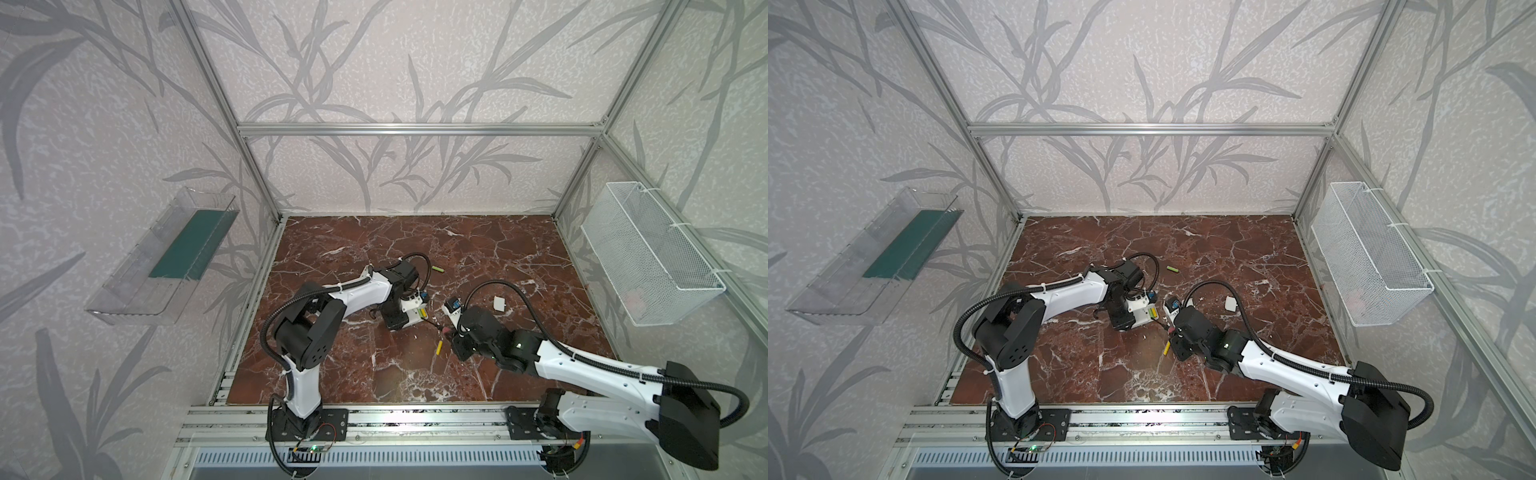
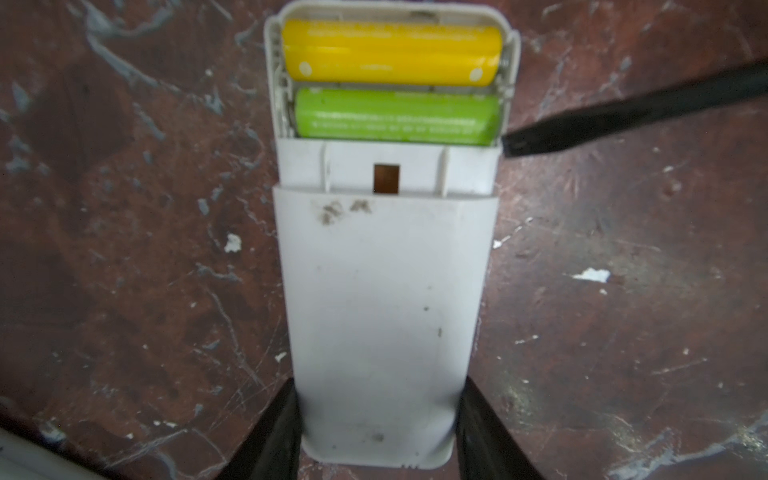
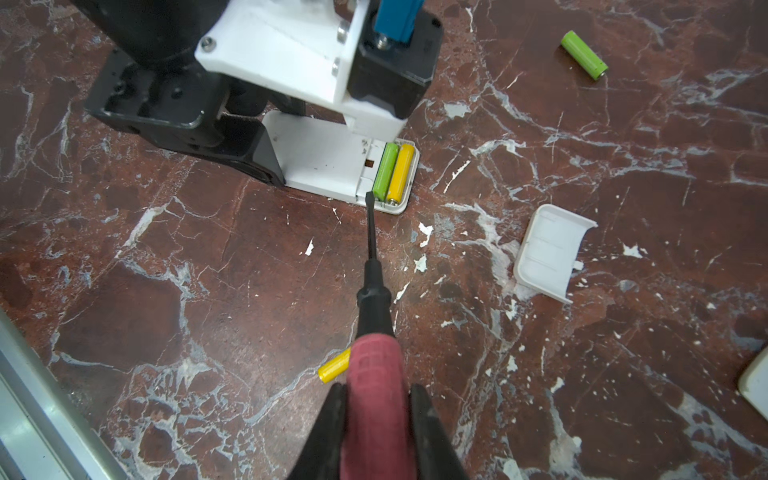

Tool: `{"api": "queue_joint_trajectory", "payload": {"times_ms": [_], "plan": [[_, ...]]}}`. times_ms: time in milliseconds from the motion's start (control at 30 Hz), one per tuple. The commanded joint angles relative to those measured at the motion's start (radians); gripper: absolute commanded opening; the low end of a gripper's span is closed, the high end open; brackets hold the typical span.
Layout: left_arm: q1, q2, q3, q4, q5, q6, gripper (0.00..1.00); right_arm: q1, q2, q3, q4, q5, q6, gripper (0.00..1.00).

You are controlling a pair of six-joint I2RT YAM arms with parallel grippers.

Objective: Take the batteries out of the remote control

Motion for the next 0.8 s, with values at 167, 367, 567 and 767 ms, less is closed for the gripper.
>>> {"api": "queue_joint_trajectory", "payload": {"times_ms": [167,367,567,767], "plan": [[-0.013,0.068,-0.016,-0.009,0.055,-0.005,0.11,0.001,0.007,0.002,0.0,0.003,-0.003,0.0],[-0.012,0.071,-0.014,-0.009,0.055,-0.006,0.11,0.001,0.003,-0.001,-0.022,0.022,0.005,0.0],[-0.013,0.071,-0.014,-0.011,0.055,-0.006,0.11,0.001,0.005,-0.01,-0.013,0.026,0.011,0.0],[-0.012,0.072,-0.013,-0.011,0.055,-0.007,0.11,0.001,0.031,-0.012,0.014,0.029,0.015,0.0]]}}
